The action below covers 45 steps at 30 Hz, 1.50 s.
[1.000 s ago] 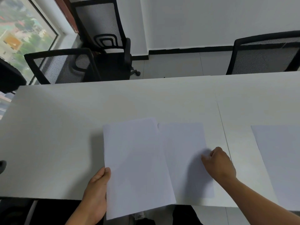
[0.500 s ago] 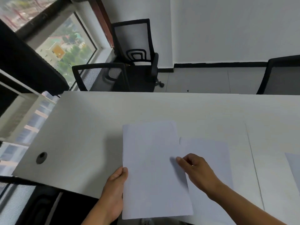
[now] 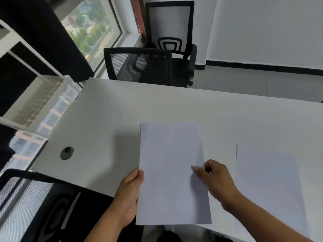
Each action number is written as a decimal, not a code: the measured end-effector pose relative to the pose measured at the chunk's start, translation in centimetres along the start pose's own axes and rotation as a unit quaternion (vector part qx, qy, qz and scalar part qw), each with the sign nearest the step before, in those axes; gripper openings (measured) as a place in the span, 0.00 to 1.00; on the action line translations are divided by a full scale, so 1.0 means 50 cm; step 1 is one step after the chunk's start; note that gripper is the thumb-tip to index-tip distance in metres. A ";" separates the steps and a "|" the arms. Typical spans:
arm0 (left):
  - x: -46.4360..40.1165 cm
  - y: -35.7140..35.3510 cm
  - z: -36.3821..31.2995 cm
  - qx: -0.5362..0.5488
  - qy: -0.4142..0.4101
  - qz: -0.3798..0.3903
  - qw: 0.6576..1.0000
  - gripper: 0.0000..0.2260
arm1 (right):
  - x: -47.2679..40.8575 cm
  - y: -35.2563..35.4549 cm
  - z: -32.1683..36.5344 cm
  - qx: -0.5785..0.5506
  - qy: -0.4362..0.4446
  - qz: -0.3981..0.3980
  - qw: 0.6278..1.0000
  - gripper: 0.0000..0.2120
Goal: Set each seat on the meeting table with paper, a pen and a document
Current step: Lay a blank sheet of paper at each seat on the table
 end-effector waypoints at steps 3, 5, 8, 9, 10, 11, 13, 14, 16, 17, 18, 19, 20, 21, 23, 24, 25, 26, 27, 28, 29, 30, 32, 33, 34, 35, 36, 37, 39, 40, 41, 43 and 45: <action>-0.038 0.082 -0.016 -0.013 -0.007 0.009 1.000 0.14 | 0.003 -0.087 0.018 0.002 -0.003 -0.002 1.000 0.23; -0.057 0.124 -0.021 -0.020 -0.007 0.008 1.000 0.14 | 0.006 -0.130 0.020 -0.007 -0.007 0.001 1.000 0.24; -0.081 0.172 -0.022 -0.021 0.001 0.014 1.000 0.14 | 0.007 -0.177 0.025 -0.010 -0.017 -0.006 1.000 0.21; -0.087 0.181 -0.022 -0.021 0.003 0.019 1.000 0.14 | 0.009 -0.188 0.029 -0.011 -0.019 -0.010 1.000 0.21; -0.093 0.189 -0.022 -0.020 0.005 0.022 1.000 0.14 | 0.008 -0.196 0.032 -0.011 -0.020 -0.013 1.000 0.20; -0.099 0.198 -0.022 -0.018 0.008 0.024 1.000 0.14 | 0.007 -0.206 0.034 -0.012 -0.024 -0.018 0.999 0.20; -0.109 0.210 -0.021 -0.012 0.011 0.024 1.000 0.14 | 0.004 -0.223 0.034 -0.023 -0.033 -0.022 0.999 0.21; -0.114 0.216 -0.021 -0.010 0.011 0.024 1.000 0.14 | 0.002 -0.232 0.033 -0.028 -0.036 -0.022 0.999 0.21; -0.122 0.226 -0.019 -0.007 0.016 0.030 0.999 0.14 | 0.000 -0.247 0.029 -0.033 -0.047 -0.023 0.998 0.22; -0.125 0.232 -0.018 -0.007 0.019 0.032 0.999 0.14 | -0.001 -0.254 0.028 -0.033 -0.051 -0.023 0.998 0.23; -0.128 0.238 -0.017 -0.008 0.022 0.035 0.999 0.14 | -0.001 -0.261 0.026 -0.035 -0.053 -0.022 0.998 0.23; -0.131 0.243 -0.017 -0.006 0.025 0.039 0.999 0.14 | 0.000 -0.267 0.025 -0.036 -0.053 -0.020 0.998 0.23; -0.133 0.249 -0.017 -0.005 0.029 0.042 0.999 0.14 | 0.002 -0.274 0.025 -0.038 -0.053 -0.018 0.998 0.22; -0.136 0.255 -0.019 -0.007 0.031 0.045 0.998 0.14 | 0.002 -0.282 0.024 -0.039 -0.055 -0.015 0.998 0.22; -0.144 0.268 -0.023 -0.015 0.032 0.049 0.998 0.14 | 0.003 -0.296 0.020 -0.044 -0.059 -0.010 0.997 0.23; -0.147 0.275 -0.025 -0.021 0.029 0.049 0.998 0.14 | 0.002 -0.303 0.017 -0.048 -0.062 -0.008 0.997 0.24; -0.151 0.283 -0.027 -0.027 0.025 0.047 0.998 0.14 | 0.001 -0.308 0.014 -0.050 -0.067 -0.008 0.996 0.24; -0.154 0.291 -0.030 -0.033 0.020 0.045 0.998 0.14 | -0.001 -0.312 0.008 -0.048 -0.075 -0.010 0.996 0.24; -0.157 0.300 -0.031 -0.035 0.017 0.040 0.998 0.14 | -0.002 -0.313 0.004 -0.039 -0.082 -0.015 0.996 0.23; -0.162 0.312 -0.033 -0.033 0.017 0.034 0.999 0.14 | -0.006 -0.311 0.002 -0.022 -0.085 -0.024 0.996 0.22; -0.169 0.325 -0.034 -0.031 0.016 0.027 0.999 0.14 | -0.009 -0.307 0.001 0.004 -0.085 -0.037 0.996 0.22; -0.176 0.341 -0.035 -0.028 0.016 0.018 0.999 0.14 | -0.012 -0.301 0.001 0.036 -0.083 -0.052 0.995 0.21; -0.192 0.374 -0.037 -0.027 0.014 -0.001 1.000 0.13 | -0.020 -0.289 -0.003 0.092 -0.086 -0.076 0.989 0.20; -0.199 0.388 -0.037 -0.027 0.013 -0.006 1.000 0.13 | -0.026 -0.282 -0.007 0.110 -0.089 -0.087 0.986 0.20; -0.205 0.398 -0.038 -0.025 0.012 -0.009 1.000 0.13 | -0.032 -0.275 -0.012 0.126 -0.091 -0.097 0.983 0.20; -0.210 0.407 -0.040 -0.026 0.010 -0.014 1.000 0.13 | -0.036 -0.269 -0.016 0.143 -0.092 -0.107 0.980 0.20; -0.212 0.411 -0.044 -0.025 0.009 -0.015 1.000 0.13 | -0.041 -0.263 -0.020 0.159 -0.093 -0.117 0.976 0.19; -0.214 0.414 -0.047 -0.026 0.009 -0.017 0.999 0.13 | -0.044 -0.257 -0.024 0.170 -0.095 -0.127 0.973 0.19; -0.220 0.417 -0.053 -0.030 0.007 -0.019 0.999 0.13 | -0.049 -0.250 -0.033 0.184 -0.100 -0.137 0.968 0.18; -0.224 0.419 -0.056 -0.029 0.006 -0.020 0.999 0.13 | -0.051 -0.248 -0.036 0.192 -0.103 -0.139 0.966 0.17; -0.228 0.421 -0.059 -0.027 0.004 -0.023 0.999 0.13 | -0.054 -0.246 -0.039 0.201 -0.106 -0.140 0.964 0.17; -0.236 0.428 -0.061 -0.022 0.001 -0.028 0.999 0.13 | -0.059 -0.243 -0.043 0.218 -0.112 -0.139 0.960 0.16; -0.236 0.434 -0.065 -0.018 0.000 -0.027 0.999 0.13 | -0.064 -0.241 -0.046 0.227 -0.114 -0.136 0.958 0.16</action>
Point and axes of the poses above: each hand's wrist, its own x-axis away from the middle knuckle, its own y-axis out of the back of the hand, z = x × y, the point moved 9 cm from there along -x, towards the middle knuckle, and after that the axes turned 5 degrees about -y, right-handed, at the moved point
